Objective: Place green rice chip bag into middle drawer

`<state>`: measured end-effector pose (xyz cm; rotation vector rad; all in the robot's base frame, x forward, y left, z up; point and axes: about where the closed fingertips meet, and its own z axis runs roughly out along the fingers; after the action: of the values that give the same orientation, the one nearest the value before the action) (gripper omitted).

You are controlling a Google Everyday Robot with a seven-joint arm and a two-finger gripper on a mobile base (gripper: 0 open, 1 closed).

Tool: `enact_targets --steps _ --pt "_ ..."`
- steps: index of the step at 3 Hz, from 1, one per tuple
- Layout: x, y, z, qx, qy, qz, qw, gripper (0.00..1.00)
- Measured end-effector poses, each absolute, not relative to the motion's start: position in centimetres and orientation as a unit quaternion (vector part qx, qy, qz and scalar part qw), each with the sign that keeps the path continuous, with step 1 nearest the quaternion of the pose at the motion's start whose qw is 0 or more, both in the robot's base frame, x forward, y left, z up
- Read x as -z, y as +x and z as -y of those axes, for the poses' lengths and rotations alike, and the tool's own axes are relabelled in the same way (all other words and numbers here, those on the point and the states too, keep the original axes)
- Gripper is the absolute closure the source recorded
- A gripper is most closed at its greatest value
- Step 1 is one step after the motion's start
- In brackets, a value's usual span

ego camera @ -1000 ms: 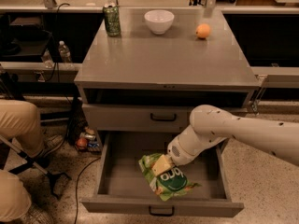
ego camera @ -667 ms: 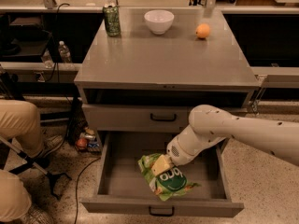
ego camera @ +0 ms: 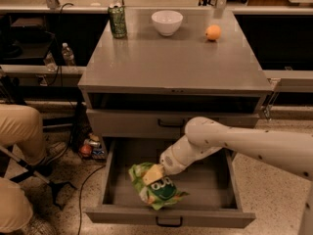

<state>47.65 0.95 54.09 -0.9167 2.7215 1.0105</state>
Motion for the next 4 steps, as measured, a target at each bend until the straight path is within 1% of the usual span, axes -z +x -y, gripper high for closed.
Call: enact_targets --steps 1,2,4 --pt "-53.1 48.5 -3.9 -0.374 -0.308 -0.87 0.088 1.0" --pt "-52.8 50.1 -5.7 -0.405 -0.301 -0.85 0.147 1.0" --pt "-51.8 53.5 -7.3 -0.435 -0.262 -0.832 0.222 1.0"
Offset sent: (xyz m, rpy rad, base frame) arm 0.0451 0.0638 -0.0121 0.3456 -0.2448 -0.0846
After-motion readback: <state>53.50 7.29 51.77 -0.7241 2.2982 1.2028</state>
